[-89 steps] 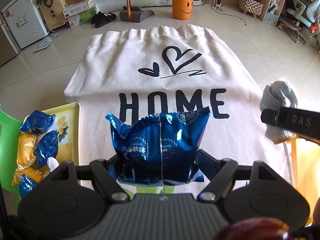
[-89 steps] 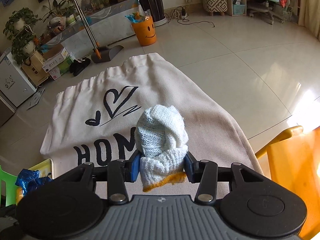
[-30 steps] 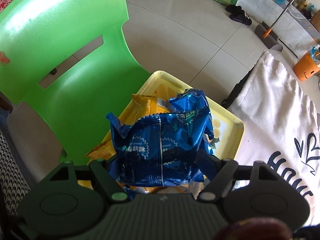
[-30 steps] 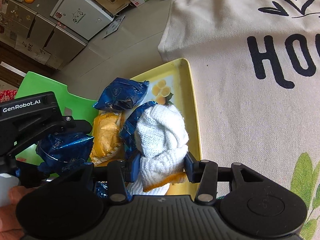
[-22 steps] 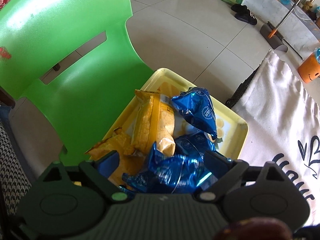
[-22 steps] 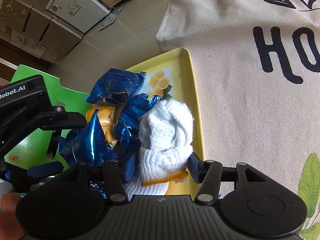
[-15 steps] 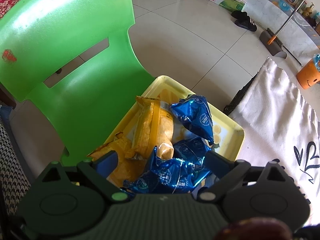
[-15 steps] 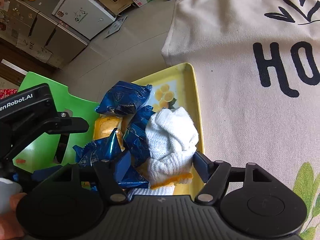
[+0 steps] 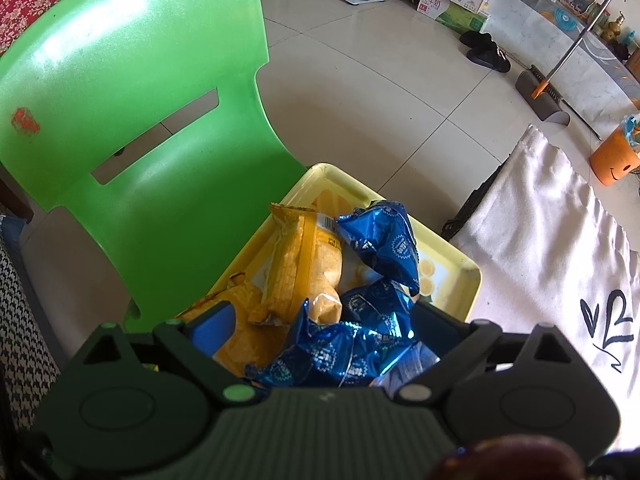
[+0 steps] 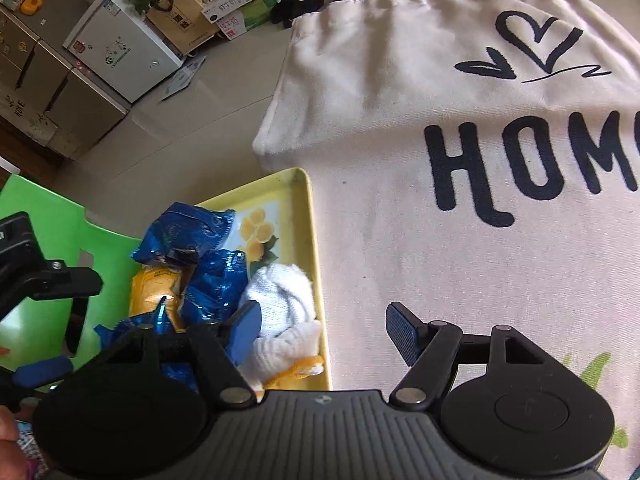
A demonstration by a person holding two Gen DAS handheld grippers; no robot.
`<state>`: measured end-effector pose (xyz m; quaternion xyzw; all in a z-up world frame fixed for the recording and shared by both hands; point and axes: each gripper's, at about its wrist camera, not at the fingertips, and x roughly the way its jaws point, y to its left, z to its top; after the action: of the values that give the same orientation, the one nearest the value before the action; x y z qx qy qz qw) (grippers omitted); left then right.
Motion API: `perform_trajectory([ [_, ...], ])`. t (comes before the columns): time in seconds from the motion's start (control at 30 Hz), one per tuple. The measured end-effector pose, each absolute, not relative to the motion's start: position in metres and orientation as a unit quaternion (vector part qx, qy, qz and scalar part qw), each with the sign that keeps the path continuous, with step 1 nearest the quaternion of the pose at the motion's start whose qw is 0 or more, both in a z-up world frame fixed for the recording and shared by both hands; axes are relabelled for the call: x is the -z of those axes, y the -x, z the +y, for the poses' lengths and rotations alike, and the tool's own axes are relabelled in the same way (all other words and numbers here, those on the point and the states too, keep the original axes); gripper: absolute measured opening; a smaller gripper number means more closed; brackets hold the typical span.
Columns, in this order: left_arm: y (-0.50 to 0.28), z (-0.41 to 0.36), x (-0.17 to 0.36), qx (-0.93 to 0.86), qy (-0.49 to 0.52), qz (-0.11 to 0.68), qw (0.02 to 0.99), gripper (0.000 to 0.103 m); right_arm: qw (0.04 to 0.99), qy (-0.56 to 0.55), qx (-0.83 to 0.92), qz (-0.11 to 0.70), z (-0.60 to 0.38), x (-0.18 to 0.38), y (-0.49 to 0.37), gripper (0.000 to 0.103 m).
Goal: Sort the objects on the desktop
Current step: 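Open right tool to drop glove on tray while left tool releases packet, then withdraw both open tools from the tray back over the rug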
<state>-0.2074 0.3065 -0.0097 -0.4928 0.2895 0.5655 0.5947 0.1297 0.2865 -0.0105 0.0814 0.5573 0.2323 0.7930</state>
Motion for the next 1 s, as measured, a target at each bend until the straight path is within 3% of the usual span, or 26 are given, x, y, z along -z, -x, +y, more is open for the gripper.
perform_trajectory([
  [0.27, 0.204, 0.301, -0.001, -0.562, 0.482, 0.287, 0.607, 0.098, 0.768, -0.024, -0.262, 0.584, 0.307, 0.035, -0.117, 0.071],
  [0.67, 0.195, 0.265, -0.031, -0.564, 0.418, 0.289, 0.651, 0.102, 0.773, -0.019, -0.283, 0.567, 0.266, -0.007, -0.108, 0.076],
  [1.0, 0.185, 0.2, -0.019, -0.554, 0.398, 0.315, 0.66, 0.102, 0.782, 0.029, -0.292, 0.55, 0.212, -0.035, -0.093, 0.08],
])
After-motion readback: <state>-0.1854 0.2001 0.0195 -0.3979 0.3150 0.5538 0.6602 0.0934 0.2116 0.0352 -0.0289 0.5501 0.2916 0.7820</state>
